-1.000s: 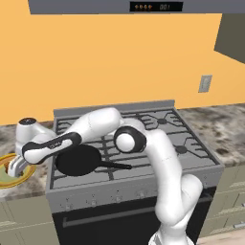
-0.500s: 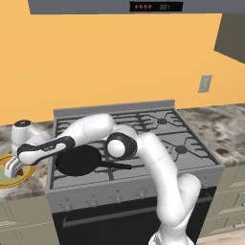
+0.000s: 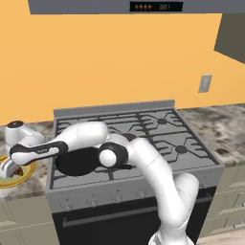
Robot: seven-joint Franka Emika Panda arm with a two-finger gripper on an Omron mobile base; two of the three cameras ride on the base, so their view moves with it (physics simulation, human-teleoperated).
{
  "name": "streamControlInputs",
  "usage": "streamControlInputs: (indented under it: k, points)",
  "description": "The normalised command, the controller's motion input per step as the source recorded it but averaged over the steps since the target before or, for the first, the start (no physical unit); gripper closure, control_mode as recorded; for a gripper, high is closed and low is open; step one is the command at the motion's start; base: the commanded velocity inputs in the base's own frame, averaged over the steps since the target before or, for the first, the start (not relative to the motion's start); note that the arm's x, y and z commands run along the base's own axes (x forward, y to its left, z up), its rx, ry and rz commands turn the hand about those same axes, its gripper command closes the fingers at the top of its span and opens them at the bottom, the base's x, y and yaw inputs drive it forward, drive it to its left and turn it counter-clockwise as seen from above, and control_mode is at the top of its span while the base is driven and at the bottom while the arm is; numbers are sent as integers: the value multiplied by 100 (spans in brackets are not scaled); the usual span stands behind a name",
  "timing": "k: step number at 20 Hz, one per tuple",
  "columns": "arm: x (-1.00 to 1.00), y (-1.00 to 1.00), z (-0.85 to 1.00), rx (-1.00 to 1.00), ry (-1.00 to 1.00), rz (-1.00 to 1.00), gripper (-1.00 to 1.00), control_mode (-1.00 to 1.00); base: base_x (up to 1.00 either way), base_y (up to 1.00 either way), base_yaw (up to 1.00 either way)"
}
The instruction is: Pick the croissant and place it on the pan. Then turn on the stove to warm the croissant.
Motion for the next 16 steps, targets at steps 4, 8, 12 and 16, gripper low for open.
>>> streamControlInputs:
  k: [4, 8, 12, 16]
  points:
    - [12, 11, -11, 0, 0, 0, -100, -100, 0, 0, 0]
    - [4, 8, -18, 0, 0, 0, -100, -100, 0, 0, 0]
    - [0, 12, -24, 0, 1, 0, 100, -100, 0, 0, 0]
    - [0, 0, -21, 0, 0, 0, 100, -100, 0, 0, 0]
